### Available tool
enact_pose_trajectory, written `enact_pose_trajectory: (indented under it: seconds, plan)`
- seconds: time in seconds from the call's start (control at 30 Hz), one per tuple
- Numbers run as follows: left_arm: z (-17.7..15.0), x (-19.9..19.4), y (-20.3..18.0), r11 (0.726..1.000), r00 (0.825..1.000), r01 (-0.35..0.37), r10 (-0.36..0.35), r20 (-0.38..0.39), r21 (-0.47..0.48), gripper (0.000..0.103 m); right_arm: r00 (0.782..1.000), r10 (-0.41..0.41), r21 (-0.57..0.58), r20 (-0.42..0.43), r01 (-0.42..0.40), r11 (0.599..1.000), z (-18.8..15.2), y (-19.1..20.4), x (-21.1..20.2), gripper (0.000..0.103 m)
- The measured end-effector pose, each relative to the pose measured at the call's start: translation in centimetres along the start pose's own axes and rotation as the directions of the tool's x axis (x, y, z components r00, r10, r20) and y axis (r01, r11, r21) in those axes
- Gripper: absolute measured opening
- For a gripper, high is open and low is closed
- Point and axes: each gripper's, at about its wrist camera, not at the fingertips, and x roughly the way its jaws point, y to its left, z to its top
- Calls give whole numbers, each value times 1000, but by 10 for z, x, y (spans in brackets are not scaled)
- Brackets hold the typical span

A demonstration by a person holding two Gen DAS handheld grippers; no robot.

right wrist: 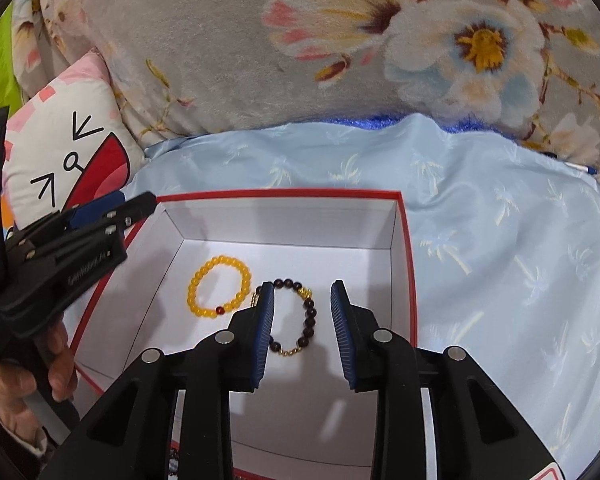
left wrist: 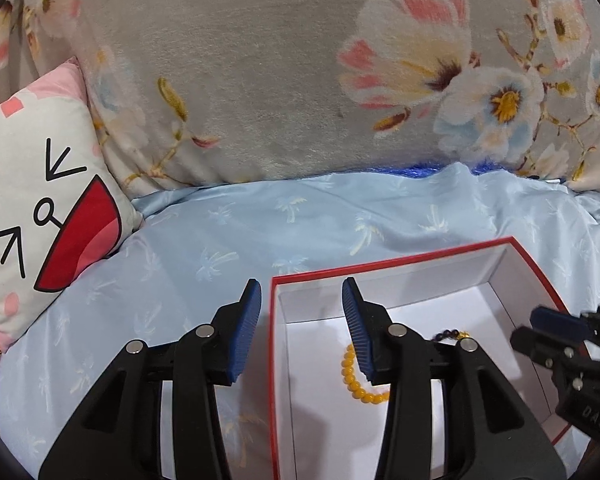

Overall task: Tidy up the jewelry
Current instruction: 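Carry both bracelets into the red box and open both tools to release, then withdraw both tools from the box back toward the remaining jewelry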

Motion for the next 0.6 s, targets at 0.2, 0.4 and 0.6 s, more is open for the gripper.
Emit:
enact_pose_trajectory:
  seconds: [0.2, 0.4, 0.6]
  plan:
    - [-4, -4, 3, 1000, 1000, 11, -11, -12, -22, 40, 1000, -22, 0, -11, 22, 1000, -15, -2, 2, 29]
    - [-11, -12, 1, 1000, 1000, 7, -8, -20, -27, 40, 1000, -23, 14, -7, 24, 1000, -17, -3, -3, 29]
    - [-12, -27, 2, 999, 1000, 13, -14, -20, -45, 40, 1000, -22, 23, 9, 22, 1000, -22, -2, -18, 29]
